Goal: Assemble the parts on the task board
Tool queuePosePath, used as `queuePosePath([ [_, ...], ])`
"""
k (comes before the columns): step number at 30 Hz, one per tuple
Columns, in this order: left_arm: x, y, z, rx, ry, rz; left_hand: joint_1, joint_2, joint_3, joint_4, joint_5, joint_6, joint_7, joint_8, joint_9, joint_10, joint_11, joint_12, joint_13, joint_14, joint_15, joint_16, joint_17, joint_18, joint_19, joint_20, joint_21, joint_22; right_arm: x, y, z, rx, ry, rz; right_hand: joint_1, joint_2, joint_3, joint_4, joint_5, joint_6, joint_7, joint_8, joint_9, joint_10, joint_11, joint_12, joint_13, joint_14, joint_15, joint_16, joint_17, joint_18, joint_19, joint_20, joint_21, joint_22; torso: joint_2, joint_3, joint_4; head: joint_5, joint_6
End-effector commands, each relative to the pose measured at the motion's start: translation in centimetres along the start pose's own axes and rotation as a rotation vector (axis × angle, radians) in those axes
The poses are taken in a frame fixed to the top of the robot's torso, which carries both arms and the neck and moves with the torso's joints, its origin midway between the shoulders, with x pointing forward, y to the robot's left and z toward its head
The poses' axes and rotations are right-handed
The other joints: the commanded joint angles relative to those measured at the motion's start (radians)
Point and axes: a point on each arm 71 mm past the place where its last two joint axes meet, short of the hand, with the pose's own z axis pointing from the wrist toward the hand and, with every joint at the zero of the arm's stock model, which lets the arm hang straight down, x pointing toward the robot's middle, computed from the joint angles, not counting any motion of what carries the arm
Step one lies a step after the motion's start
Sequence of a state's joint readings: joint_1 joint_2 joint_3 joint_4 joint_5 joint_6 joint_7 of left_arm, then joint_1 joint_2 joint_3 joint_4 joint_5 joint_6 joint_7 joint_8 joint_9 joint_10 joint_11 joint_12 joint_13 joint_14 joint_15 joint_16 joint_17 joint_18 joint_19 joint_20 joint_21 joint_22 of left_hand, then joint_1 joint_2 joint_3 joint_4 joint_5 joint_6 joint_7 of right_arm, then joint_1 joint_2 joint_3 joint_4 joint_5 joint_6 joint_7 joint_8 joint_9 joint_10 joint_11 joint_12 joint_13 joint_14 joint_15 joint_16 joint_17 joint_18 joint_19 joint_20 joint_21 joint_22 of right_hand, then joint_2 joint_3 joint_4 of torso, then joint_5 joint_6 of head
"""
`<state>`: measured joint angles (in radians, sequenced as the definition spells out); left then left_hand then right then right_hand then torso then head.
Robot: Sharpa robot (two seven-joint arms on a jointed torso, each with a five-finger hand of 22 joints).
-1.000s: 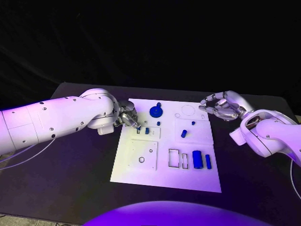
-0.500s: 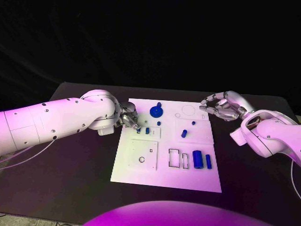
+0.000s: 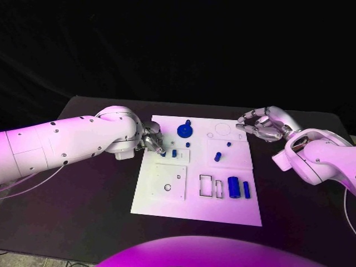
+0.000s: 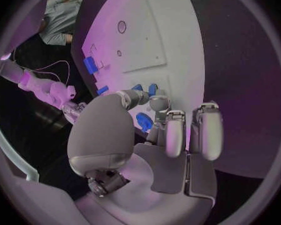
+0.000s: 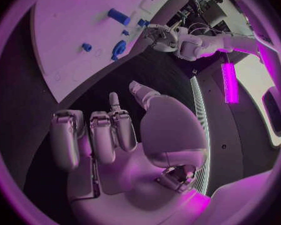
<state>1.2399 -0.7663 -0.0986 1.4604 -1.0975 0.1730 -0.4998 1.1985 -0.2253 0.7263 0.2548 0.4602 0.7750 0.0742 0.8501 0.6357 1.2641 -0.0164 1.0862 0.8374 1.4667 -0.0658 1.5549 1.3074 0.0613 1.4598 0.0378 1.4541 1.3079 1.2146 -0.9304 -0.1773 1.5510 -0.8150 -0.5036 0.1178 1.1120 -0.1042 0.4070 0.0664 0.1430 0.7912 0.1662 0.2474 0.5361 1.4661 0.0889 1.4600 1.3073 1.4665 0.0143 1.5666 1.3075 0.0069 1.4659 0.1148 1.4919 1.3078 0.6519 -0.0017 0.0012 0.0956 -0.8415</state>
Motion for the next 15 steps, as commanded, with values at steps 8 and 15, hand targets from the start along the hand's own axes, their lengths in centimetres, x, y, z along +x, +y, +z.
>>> queuePosePath([
  [8,0.4,-0.03,0.19,-0.001,0.024,0.022,-0.006,0.009,0.192,-0.184,0.002,0.012,-0.008,0.004,0.077,0.007,0.002,0.006,0.002,0.099,-0.009,0.005,0.247,-0.01,0.006,-0.002,0.004,0.019,0.13,0.06,-0.03,-0.008,0.011,-0.001,0.004,0.006,0.0,0.007,0.005,-0.005,0.0,0.004,0.001,0.032,-0.01,0.001,0.168,0.104,-0.01,0.004,0.263,0.015,0.064,-0.008,-0.004,0.206,0.0,0.0001,0.0003,0.0,-0.003],
  [15,0.43,0.01,0.2,-0.003,0.026,0.022,-0.006,0.009,0.192,-0.184,0.002,0.012,-0.008,0.004,0.077,0.007,0.002,0.006,0.002,0.099,-0.009,0.005,0.247,-0.01,0.006,-0.002,0.004,0.019,0.13,0.06,-0.03,-0.007,0.011,-0.001,0.004,0.006,0.0,0.007,0.005,-0.005,0.0,0.004,0.001,0.032,-0.01,0.001,0.168,0.104,-0.01,0.004,0.263,0.015,0.064,-0.008,-0.004,0.206,0.0,0.0002,0.0002,0.001,-0.005],
])
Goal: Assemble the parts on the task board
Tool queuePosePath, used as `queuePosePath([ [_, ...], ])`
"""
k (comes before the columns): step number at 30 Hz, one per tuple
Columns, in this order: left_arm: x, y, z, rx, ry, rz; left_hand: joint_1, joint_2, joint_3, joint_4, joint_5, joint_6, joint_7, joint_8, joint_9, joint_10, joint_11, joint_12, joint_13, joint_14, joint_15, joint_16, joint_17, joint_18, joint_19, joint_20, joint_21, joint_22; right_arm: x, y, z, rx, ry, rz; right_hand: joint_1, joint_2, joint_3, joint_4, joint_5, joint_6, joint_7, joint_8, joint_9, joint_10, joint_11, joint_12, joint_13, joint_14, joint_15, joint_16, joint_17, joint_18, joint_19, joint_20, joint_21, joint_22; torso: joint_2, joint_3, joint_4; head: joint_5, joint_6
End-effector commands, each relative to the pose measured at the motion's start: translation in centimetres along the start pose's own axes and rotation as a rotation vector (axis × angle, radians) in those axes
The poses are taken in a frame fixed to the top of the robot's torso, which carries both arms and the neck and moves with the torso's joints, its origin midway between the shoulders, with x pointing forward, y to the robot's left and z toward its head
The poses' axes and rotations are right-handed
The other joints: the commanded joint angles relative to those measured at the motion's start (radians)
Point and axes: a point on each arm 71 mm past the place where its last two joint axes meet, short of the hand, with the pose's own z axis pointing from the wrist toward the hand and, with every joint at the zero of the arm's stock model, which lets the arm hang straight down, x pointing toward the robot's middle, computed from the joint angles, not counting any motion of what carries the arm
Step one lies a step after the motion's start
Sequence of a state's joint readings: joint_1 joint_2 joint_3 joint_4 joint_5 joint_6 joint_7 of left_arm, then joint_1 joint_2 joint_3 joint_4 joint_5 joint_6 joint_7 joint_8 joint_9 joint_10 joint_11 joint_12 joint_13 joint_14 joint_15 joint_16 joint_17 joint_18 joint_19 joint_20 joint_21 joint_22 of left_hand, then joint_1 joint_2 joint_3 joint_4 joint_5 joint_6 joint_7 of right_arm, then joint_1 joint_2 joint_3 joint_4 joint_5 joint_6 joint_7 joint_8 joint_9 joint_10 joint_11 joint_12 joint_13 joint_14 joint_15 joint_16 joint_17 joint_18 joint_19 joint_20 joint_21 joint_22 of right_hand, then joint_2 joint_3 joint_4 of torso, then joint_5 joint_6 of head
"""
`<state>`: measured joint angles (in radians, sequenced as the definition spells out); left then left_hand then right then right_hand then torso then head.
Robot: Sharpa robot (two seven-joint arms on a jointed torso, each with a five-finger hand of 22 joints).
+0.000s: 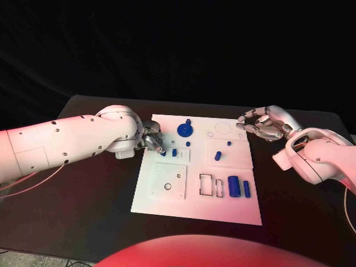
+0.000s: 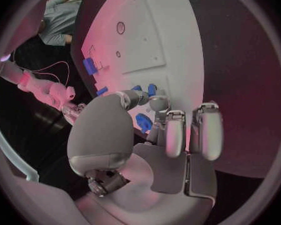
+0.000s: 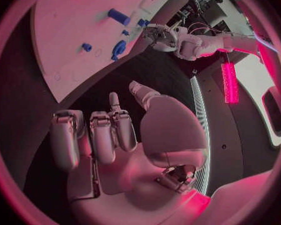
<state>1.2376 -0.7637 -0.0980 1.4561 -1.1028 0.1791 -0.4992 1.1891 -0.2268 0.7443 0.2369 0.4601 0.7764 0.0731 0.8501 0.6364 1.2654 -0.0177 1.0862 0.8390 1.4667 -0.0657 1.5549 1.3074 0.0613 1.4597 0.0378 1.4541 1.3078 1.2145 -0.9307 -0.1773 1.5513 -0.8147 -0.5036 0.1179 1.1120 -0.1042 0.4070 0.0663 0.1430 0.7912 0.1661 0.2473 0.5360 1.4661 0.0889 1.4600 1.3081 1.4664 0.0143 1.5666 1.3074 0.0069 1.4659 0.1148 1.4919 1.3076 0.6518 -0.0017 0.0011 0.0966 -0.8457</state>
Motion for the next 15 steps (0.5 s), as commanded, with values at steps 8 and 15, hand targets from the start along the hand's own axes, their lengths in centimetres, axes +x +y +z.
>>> queuePosePath([
  [8,0.28,-0.12,0.03,0.0,-0.002,0.002,0.0,0.009,0.18,-0.169,0.003,0.013,-0.008,0.006,0.078,0.01,0.003,0.009,0.005,0.1,-0.01,0.007,0.251,-0.012,0.011,-0.003,0.009,0.029,0.13,0.06,-0.01,-0.008,0.01,-0.001,0.004,0.006,0.0,0.007,0.005,-0.005,0.0,0.004,0.001,0.032,-0.01,0.001,0.168,0.104,-0.01,0.004,0.263,0.015,0.064,-0.008,-0.004,0.207,0.0,-0.0001,-0.0002,0.0,-0.001],
  [15,0.35,0.02,-0.38,0.01,-0.019,-0.041,-0.006,0.005,0.189,-0.175,0.005,0.016,-0.01,0.009,0.08,0.015,0.0,0.01,0.006,0.1,-0.012,0.008,0.251,-0.014,0.014,-0.004,0.013,0.036,0.1,0.02,-0.02,-0.007,0.009,-0.002,0.004,0.006,0.0,0.007,0.005,-0.005,0.0,0.004,0.001,0.032,-0.01,0.001,0.168,0.104,-0.01,0.004,0.263,0.015,0.064,-0.008,-0.004,0.207,-0.001,0.0001,0.0005,-0.001,0.0],
])
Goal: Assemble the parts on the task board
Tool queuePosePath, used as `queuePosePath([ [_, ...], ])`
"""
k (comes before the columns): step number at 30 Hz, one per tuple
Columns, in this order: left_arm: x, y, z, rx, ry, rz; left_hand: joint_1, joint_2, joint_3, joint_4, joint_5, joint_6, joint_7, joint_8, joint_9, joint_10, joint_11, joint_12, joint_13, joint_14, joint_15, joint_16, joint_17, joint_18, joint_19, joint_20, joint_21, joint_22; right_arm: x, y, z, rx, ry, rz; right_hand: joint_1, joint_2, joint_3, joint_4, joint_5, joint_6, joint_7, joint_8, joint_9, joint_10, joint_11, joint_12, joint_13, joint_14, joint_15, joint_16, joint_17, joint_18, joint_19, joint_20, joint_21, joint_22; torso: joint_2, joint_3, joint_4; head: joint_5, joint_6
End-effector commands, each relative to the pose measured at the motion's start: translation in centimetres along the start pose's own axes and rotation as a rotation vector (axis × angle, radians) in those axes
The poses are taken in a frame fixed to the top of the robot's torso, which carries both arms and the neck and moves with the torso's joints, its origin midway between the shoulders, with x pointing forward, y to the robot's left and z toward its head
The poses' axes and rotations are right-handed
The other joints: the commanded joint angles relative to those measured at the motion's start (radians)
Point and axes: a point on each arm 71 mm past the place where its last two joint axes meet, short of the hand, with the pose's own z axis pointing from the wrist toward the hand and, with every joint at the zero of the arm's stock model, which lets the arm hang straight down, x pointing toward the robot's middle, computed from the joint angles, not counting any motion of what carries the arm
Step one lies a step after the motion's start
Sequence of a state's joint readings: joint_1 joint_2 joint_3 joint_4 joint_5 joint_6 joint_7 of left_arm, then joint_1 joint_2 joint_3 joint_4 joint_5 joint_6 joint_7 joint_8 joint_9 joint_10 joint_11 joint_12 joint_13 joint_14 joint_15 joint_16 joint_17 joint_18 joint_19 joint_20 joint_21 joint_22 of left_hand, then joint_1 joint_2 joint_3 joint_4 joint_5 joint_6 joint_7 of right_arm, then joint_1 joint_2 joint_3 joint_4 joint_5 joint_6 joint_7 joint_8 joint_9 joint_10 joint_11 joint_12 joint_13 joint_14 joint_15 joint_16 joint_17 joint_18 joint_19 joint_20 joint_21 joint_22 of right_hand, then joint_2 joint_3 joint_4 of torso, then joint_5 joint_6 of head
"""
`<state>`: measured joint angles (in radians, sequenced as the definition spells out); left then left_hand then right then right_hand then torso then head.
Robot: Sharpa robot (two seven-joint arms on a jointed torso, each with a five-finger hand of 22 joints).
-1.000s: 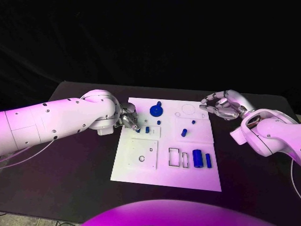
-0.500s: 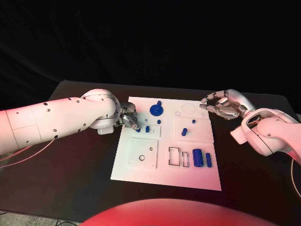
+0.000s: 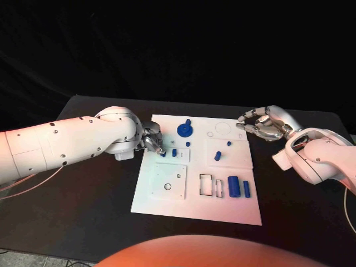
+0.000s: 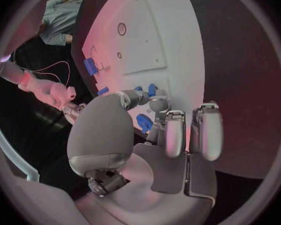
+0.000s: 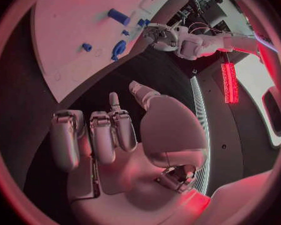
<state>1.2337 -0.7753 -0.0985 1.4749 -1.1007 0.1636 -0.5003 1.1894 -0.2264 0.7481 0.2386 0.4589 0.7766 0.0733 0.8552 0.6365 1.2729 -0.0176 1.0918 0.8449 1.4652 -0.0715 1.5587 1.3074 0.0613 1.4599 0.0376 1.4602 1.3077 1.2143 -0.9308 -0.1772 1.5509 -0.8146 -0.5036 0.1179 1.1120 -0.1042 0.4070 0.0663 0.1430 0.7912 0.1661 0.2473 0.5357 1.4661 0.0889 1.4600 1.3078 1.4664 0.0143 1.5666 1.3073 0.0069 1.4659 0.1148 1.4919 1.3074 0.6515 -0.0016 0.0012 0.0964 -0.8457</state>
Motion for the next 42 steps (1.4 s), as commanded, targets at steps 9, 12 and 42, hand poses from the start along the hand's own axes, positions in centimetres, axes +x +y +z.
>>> queuePosePath([
  [9,-0.4,0.8,-1.0,0.013,-0.072,-0.098,-0.009,0.0,0.195,-0.184,0.007,0.02,-0.012,0.005,0.081,0.014,-0.002,0.008,0.005,0.103,-0.008,0.006,0.254,-0.015,0.017,-0.006,0.01,0.044,0.0,0.0,0.0,-0.005,0.004,-0.003,0.004,0.006,0.0,0.007,0.005,-0.005,0.0,0.004,0.002,0.032,-0.01,0.001,0.168,0.104,-0.01,0.004,0.263,0.015,0.064,-0.008,-0.004,0.207,0.0,0.0005,0.0005,-0.002,0.0],
  [12,-0.4,1.0,-1.1,0.015,-0.086,-0.107,-0.01,-0.001,0.196,-0.186,0.007,0.02,-0.013,0.006,0.081,0.015,-0.002,0.008,0.004,0.103,-0.008,0.006,0.255,-0.015,0.017,-0.007,0.01,0.044,0.0,-0.1,0.0,-0.005,0.004,-0.004,0.004,0.006,0.0,0.007,0.005,-0.005,0.0,0.004,0.002,0.032,-0.01,0.001,0.168,0.104,-0.01,0.004,0.263,0.015,0.064,-0.008,-0.004,0.207,0.0,0.0004,0.0005,-0.001,0.0],
  [42,1.0,1.0,-0.1,0.021,-0.111,-0.051,-0.012,-0.002,0.2,-0.187,0.006,0.022,-0.013,0.006,0.081,0.018,-0.003,0.009,0.006,0.103,-0.009,0.006,0.254,-0.015,0.018,-0.007,0.011,0.045,0.1,-0.2,0.0,0.001,0.009,0.0,0.007,0.006,-0.001,0.01,0.006,-0.006,0.0,0.006,0.002,0.032,-0.01,0.001,0.167,0.104,-0.01,0.004,0.263,0.016,0.064,-0.008,-0.004,0.207,0.0,-0.0003,-0.0004,-0.003,-0.004],
])
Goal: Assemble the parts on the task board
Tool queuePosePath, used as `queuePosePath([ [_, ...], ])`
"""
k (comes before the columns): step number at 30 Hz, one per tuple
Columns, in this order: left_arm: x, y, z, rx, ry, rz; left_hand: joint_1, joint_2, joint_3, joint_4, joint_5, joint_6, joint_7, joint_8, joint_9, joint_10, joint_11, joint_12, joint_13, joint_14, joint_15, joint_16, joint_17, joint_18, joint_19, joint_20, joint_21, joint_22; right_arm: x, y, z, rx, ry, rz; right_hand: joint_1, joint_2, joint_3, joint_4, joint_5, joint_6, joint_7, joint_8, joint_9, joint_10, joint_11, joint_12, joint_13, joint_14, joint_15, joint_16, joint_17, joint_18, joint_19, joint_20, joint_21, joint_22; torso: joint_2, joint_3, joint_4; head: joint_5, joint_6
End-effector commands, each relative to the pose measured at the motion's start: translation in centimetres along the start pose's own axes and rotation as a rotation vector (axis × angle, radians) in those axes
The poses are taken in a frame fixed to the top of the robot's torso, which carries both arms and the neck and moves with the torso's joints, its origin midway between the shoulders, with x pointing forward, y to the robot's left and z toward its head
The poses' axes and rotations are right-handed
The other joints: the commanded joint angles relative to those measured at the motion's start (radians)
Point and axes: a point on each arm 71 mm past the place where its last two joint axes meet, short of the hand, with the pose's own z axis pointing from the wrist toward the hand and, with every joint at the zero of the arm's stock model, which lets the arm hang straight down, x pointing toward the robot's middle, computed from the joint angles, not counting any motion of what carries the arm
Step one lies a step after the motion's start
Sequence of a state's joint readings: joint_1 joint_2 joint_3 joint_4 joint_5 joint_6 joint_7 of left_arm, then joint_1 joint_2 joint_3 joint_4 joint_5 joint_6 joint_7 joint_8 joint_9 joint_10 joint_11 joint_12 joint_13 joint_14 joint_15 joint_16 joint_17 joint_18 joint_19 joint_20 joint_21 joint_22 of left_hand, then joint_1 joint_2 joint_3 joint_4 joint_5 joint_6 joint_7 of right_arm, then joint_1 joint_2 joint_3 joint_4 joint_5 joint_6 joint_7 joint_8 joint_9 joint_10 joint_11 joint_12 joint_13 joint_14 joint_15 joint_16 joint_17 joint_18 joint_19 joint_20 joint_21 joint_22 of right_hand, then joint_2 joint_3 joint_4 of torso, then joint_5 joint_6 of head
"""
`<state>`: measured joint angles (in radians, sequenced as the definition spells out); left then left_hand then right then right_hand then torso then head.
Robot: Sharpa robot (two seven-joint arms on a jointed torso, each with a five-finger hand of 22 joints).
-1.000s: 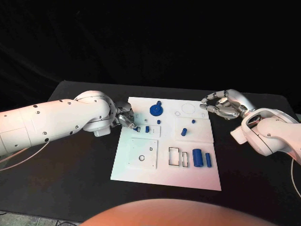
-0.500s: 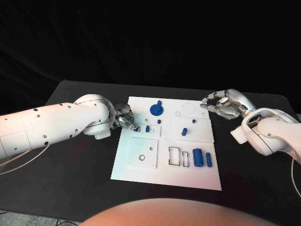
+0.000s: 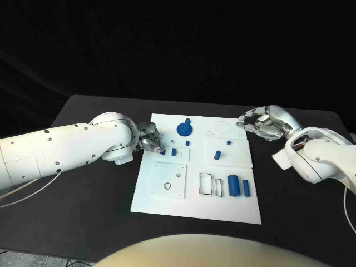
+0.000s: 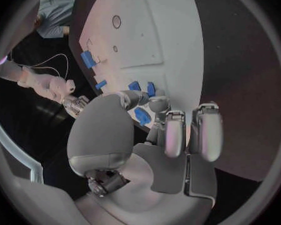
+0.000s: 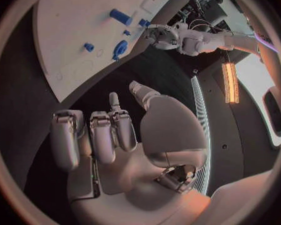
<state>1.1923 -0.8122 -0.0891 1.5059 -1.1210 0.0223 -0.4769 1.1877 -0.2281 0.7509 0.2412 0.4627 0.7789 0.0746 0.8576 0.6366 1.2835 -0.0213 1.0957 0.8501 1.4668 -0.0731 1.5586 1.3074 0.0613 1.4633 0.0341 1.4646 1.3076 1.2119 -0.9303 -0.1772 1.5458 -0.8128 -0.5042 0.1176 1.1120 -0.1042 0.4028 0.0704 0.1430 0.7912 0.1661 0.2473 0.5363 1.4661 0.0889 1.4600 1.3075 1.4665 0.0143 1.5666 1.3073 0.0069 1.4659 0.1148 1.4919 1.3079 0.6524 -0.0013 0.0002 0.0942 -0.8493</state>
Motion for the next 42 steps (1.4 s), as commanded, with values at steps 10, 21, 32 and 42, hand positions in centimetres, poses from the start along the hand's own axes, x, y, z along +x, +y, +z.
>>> queuePosePath([
  [10,0.23,-0.29,0.14,0.012,0.0,0.022,-0.011,-0.001,0.198,-0.19,0.002,0.021,-0.015,0.004,0.081,0.008,0.001,0.005,0.001,0.101,-0.008,0.007,0.255,-0.015,0.015,-0.004,0.007,0.046,0.22,0.12,0.02,-0.006,0.014,0.001,0.007,0.006,0.003,0.006,0.006,-0.006,0.0,0.006,0.002,0.032,-0.01,0.001,0.168,0.104,-0.01,0.004,0.264,0.016,0.064,-0.008,-0.004,0.206,0.0,-0.0001,0.0017,0.001,-0.002],
  [21,0.55,-0.39,0.22,0.002,0.042,0.042,-0.012,-0.002,0.2,-0.19,0.002,0.021,-0.015,0.003,0.081,0.005,0.001,0.0,-0.008,0.101,-0.008,0.005,0.253,-0.015,0.014,-0.005,0.007,0.045,0.26,0.14,0.05,-0.006,0.015,0.001,0.008,0.008,0.003,0.007,0.006,-0.006,0.0,0.007,0.002,0.033,-0.01,0.002,0.169,0.104,-0.01,0.004,0.264,0.016,0.064,-0.008,-0.005,0.206,-0.001,0.0001,0.0016,0.0,-0.003],
  [32,0.59,-0.46,0.3,-0.002,0.045,0.043,-0.012,-0.002,0.2,-0.19,0.002,0.021,-0.015,0.003,0.081,0.005,0.001,0.0,-0.008,0.101,-0.008,0.005,0.253,-0.015,0.014,-0.005,0.007,0.045,0.23,0.13,0.03,-0.007,0.014,0.0,0.008,0.008,0.003,0.008,0.006,-0.006,-0.001,0.008,0.002,0.032,-0.01,0.001,0.168,0.104,-0.01,0.004,0.264,0.016,0.064,-0.008,-0.005,0.206,-0.001,-0.0002,0.0008,-0.001,-0.003],
  [42,0.72,-0.51,0.31,-0.002,0.062,0.056,-0.015,-0.004,0.201,-0.191,0.0,0.022,-0.015,0.003,0.081,0.007,0.0,0.0,-0.006,0.101,-0.008,0.006,0.254,-0.016,0.015,-0.005,0.007,0.047,0.22,0.13,0.02,-0.007,0.014,0.0,0.008,0.008,0.003,0.008,0.006,-0.006,-0.001,0.008,0.002,0.032,-0.01,0.001,0.168,0.104,-0.01,0.004,0.264,0.016,0.064,-0.008,-0.005,0.206,-0.001,-0.0003,0.0013,0.0,-0.004],
])
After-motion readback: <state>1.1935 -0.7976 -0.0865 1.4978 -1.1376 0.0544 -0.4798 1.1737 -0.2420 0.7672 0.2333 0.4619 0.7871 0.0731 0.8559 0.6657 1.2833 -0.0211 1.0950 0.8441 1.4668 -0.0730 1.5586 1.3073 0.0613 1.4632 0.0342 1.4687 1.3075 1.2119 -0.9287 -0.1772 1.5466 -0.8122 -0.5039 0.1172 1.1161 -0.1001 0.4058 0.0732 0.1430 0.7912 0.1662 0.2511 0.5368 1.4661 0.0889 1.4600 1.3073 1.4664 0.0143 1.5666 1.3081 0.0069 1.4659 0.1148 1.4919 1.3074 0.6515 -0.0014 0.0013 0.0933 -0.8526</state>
